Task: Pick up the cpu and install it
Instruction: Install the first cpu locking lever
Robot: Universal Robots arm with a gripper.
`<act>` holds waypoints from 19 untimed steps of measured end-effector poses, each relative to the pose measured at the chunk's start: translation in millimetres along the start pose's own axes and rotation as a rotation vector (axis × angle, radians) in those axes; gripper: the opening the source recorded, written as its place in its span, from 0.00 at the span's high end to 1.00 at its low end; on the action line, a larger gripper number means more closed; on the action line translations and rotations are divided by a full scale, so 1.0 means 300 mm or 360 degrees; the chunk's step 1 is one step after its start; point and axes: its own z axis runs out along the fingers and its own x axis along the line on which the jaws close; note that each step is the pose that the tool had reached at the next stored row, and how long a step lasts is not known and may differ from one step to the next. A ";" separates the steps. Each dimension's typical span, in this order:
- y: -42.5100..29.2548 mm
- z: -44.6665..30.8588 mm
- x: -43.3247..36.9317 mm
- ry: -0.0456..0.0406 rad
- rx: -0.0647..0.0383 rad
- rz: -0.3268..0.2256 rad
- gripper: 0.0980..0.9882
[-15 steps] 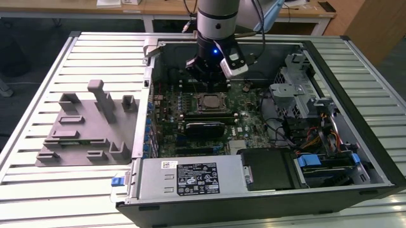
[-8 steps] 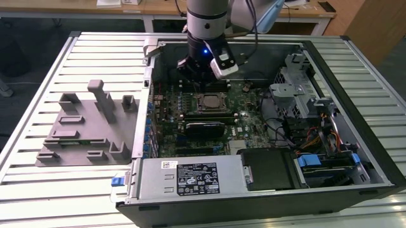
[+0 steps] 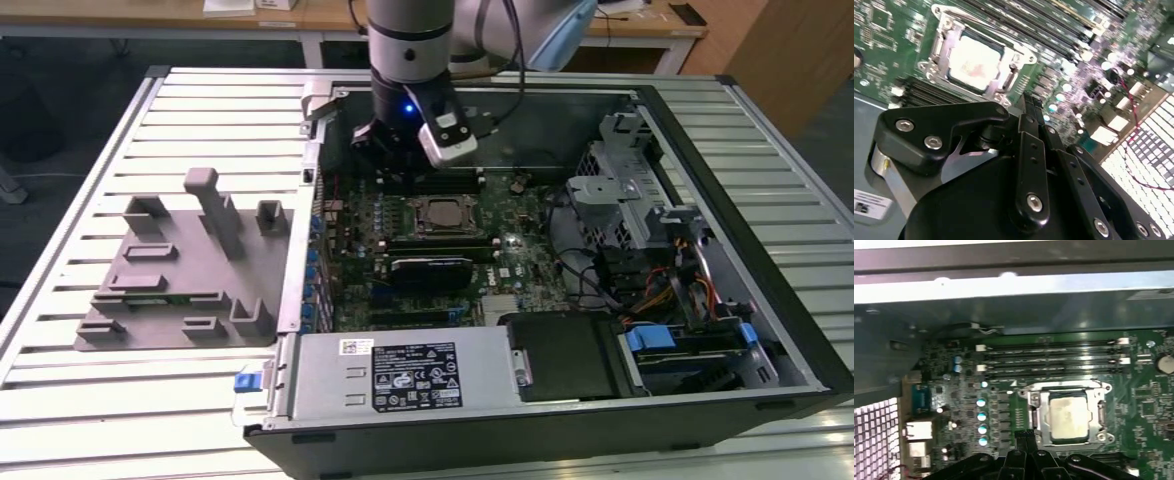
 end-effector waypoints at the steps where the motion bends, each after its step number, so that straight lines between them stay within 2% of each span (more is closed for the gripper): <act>1: -0.001 0.000 0.009 0.0000 -0.0003 0.0000 0.99; 2: -0.001 0.000 0.016 0.0001 -0.0008 0.0000 0.99; 4: -0.002 0.000 0.025 0.0002 -0.0028 0.0000 0.99; 6: -0.002 0.000 0.034 0.0004 -0.0057 0.0001 0.99; 8: -0.003 0.000 0.044 0.0006 -0.0094 0.0001 0.99; 12: -0.004 0.000 0.060 0.0013 -0.0192 0.0002 0.99; 18: -0.006 0.000 0.071 0.0024 -0.0361 0.0005 0.99; 19: -0.006 0.000 0.071 0.0025 -0.0376 0.0005 0.99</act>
